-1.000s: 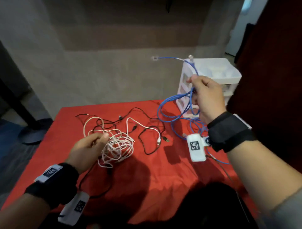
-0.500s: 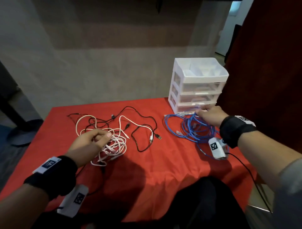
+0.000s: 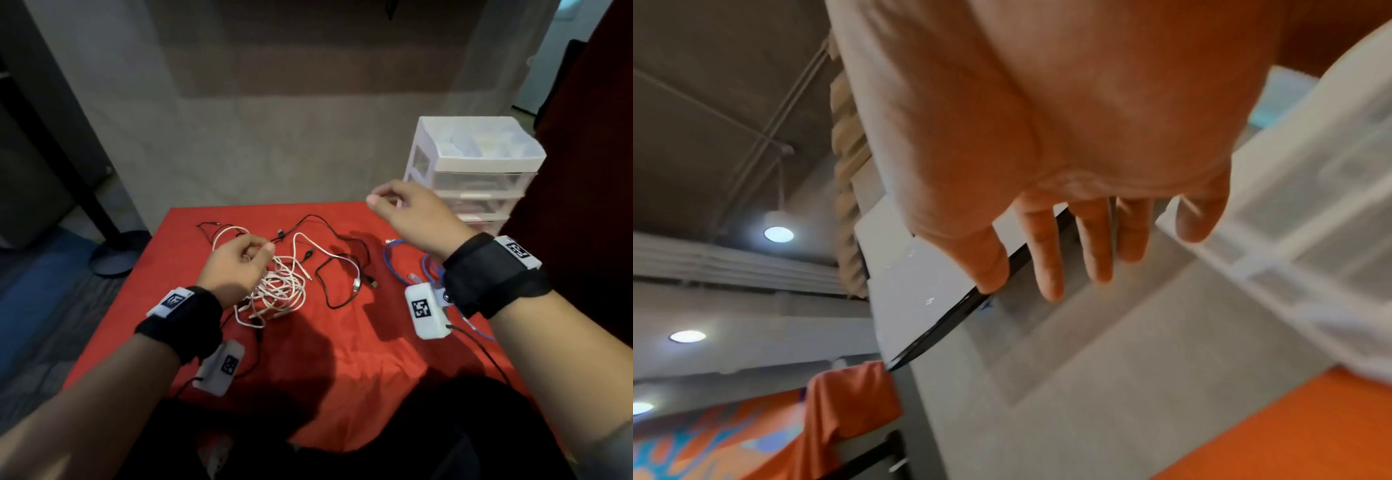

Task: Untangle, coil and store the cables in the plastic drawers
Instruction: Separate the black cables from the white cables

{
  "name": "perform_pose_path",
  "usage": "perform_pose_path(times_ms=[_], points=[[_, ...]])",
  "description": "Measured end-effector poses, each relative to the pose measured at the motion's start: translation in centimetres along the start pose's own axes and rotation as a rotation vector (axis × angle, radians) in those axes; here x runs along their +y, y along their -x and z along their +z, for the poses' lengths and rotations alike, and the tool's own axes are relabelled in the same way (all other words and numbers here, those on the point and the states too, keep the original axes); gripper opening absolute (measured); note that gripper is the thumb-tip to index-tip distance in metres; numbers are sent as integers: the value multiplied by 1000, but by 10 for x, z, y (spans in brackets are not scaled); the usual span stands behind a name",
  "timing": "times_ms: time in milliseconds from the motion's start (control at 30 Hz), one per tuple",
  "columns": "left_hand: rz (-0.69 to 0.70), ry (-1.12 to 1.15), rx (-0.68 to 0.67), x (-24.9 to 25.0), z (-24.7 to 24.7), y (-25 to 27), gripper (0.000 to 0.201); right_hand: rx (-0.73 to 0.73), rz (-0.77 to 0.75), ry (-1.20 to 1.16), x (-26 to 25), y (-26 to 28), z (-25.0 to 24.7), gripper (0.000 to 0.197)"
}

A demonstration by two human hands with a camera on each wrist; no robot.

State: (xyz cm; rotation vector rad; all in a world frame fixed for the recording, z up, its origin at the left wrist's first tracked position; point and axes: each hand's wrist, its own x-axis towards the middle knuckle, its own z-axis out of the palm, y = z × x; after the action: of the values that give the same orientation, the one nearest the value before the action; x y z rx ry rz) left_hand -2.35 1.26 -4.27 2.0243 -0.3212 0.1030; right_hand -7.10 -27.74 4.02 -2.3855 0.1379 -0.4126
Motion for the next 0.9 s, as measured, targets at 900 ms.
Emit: perform_pose_path(times_ms=[900], points=[[179,-248,-262,-28,34,-42,20,-387,135,418,28,-4,113,37]])
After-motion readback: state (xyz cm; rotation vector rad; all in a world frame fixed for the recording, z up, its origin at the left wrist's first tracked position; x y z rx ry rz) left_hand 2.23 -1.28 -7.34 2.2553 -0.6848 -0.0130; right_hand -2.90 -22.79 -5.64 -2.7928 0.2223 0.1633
